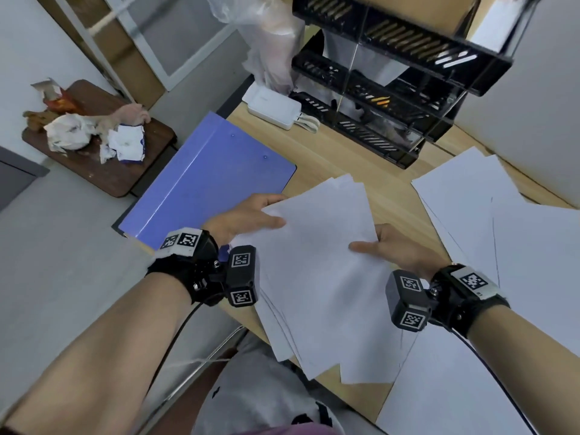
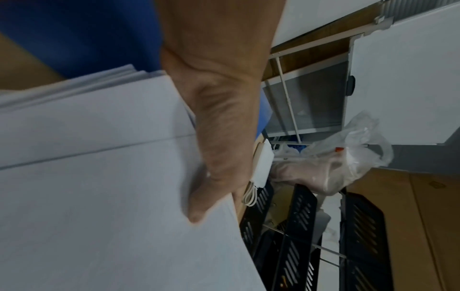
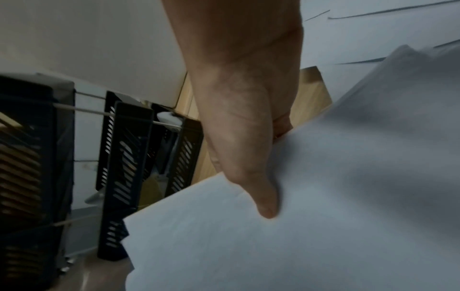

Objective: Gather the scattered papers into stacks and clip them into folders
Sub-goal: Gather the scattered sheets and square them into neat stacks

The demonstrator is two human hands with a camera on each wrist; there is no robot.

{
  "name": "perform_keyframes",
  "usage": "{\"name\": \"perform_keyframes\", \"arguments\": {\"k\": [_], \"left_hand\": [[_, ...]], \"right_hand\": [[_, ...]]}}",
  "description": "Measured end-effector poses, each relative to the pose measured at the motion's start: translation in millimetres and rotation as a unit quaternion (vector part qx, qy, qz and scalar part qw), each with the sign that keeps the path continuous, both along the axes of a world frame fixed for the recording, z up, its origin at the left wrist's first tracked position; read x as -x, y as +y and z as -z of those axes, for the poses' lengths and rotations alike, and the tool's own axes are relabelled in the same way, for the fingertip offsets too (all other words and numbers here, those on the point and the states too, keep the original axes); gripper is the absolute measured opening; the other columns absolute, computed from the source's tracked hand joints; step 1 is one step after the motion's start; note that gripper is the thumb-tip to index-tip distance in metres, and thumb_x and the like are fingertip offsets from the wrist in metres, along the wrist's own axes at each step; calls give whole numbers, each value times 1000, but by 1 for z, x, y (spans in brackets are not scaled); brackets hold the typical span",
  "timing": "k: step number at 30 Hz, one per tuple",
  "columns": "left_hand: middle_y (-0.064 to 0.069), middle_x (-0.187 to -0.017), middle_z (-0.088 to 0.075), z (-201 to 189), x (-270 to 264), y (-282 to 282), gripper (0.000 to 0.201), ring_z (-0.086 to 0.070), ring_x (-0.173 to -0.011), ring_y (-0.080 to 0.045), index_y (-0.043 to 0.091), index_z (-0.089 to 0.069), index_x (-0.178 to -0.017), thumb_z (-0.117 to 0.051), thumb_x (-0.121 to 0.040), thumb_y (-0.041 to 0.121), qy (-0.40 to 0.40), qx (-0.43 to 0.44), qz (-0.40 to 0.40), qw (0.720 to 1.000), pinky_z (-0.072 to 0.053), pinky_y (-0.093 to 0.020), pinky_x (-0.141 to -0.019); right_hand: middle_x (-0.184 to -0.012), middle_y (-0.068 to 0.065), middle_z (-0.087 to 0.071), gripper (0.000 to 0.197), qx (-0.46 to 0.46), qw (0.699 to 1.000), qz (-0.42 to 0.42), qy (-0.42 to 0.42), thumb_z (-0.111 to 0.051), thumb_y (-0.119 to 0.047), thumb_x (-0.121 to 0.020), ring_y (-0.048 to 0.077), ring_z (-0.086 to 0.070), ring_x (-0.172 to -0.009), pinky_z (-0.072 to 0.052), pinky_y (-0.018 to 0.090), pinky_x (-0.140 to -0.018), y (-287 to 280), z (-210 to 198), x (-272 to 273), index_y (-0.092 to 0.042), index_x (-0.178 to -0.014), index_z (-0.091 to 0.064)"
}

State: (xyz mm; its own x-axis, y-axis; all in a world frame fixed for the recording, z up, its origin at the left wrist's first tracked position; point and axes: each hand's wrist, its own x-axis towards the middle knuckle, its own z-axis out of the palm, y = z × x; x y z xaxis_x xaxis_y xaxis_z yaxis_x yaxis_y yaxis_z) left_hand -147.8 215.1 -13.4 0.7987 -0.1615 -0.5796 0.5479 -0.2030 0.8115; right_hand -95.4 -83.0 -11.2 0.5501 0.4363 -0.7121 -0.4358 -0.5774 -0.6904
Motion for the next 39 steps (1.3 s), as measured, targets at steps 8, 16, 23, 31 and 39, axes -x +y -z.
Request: {"name": "perform_keyframes", "arguments": {"k": [8,16,23,31,39], "left_hand": [[-9,-112,-69,-23,-51,-8,59,-66,-95,-24,19,-69,-116,-36,-93,63,34,168,-151,974,-51,-39,-83],[-8,-119,-70,-31,-70,-67,43,-67,-109,-24,6,-60,-126,-73,-85,16,-59,68,-57,994,-57,-32,-88],[4,-102,-75,-62,-96,-71,21,-71,-96,-13,16,-70,-102,-74,-83,9,-179,88,-94,975,-56,-25,-82],[-4,-119,-70,-35,-81,-55,46,-66,-110,-15,9,-62,-123,-77,-80,11,-173,57,-98,978,-52,-33,-96],[-4,-118,-70,-27,-69,-66,46,-65,-112,-19,21,-63,-117,-81,-76,10,-171,92,-95,976,-52,-35,-95]], "right_hand": [[-80,2,-76,11,-56,963,250,-81,-64,-13,-91,14,-72,-66,-55,21,-53,-36,-20,3,-6,-99,-68],[-72,0,-72,8,-88,881,440,-149,-65,-13,-91,20,-68,-70,-53,24,-59,-46,-34,-2,-8,-84,-64],[-122,10,-68,39,-202,849,438,-216,-66,-21,-90,26,-64,-114,-51,38,-95,-44,-76,-19,-5,-125,-60],[-122,3,-67,27,-185,880,384,-211,-57,-15,-95,19,-62,-113,-47,36,-97,-33,-64,-7,-15,-122,-61],[-126,-3,-65,37,-143,895,380,-186,-60,-18,-92,15,-57,-121,-41,36,-106,-35,-46,2,-15,-129,-57]]}}
